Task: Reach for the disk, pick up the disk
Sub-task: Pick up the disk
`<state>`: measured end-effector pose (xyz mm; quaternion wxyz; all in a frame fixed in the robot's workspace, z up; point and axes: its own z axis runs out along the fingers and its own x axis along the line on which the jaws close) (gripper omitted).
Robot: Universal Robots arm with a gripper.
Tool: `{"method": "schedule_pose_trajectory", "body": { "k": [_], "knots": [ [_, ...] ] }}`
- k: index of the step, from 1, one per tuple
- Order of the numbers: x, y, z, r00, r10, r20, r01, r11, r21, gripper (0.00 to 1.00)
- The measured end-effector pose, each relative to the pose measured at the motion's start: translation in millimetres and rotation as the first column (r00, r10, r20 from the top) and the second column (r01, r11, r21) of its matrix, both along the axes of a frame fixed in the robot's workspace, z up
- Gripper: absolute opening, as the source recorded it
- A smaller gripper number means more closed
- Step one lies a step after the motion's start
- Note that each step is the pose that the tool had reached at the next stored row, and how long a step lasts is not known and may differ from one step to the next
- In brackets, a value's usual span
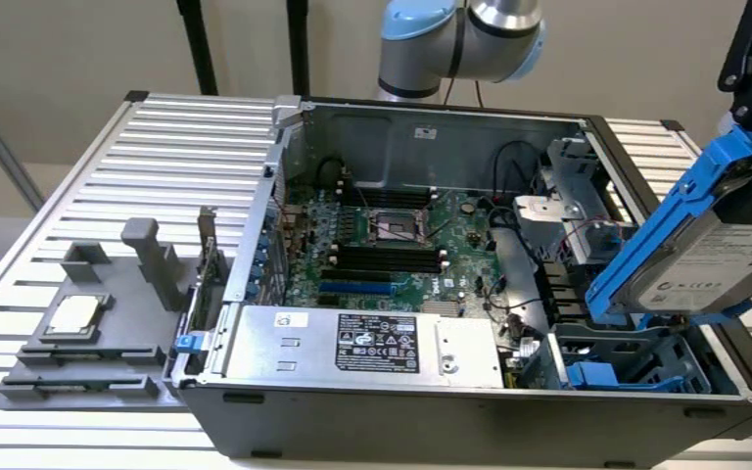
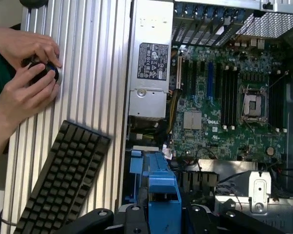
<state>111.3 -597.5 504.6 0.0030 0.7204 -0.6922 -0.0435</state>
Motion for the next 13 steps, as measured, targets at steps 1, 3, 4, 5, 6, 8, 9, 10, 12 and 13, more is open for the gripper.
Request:
{"method": "schedule_pose_trajectory", "body": {
  "k": [1, 3, 4, 5, 6, 8, 9, 10, 12, 13],
  "knots": [
    [4.6, -0.4, -0.1, 1.0, 0.0, -0.0028, 0.0, 1.0, 0.0001, 0.33],
    [10.6, -0.6, 0.0, 1.0, 0.0, -0.0075, 0.0, 1.0, -0.0001, 0.33],
    [11.0, -0.6, 0.0, 1.0, 0.0, -0.0083, 0.0, 1.0, 0.0, 0.33],
    [11.0, -0.6, 0.0, 1.0, 0.0, -0.0083, 0.0, 1.0, 0.0, 0.33],
    [10.9, -0.6, 0.0, 1.0, 0.0, -0.0083, 0.0, 1.0, 0.0, 0.33],
    [11.0, -0.6, 0.0, 1.0, 0.0, -0.0084, 0.0, 1.0, 0.0, 0.33],
    [11.0, -0.6, 0.0, 1.0, 0.0, -0.0084, 0.0, 1.0, 0.0, 0.33],
    [11.0, -0.6, 0.0, 1.0, 0.0, -0.0085, 0.0, 1.0, -0.0001, 0.33],
    [11.0, -0.6, 0.0, 1.0, 0.0, -0.0085, 0.0, 1.0, -0.0001, 0.33],
    [11.0, -0.6, 0.0, 1.0, 0.0, -0.0085, 0.0, 1.0, -0.0001, 0.33]
  ]
}}
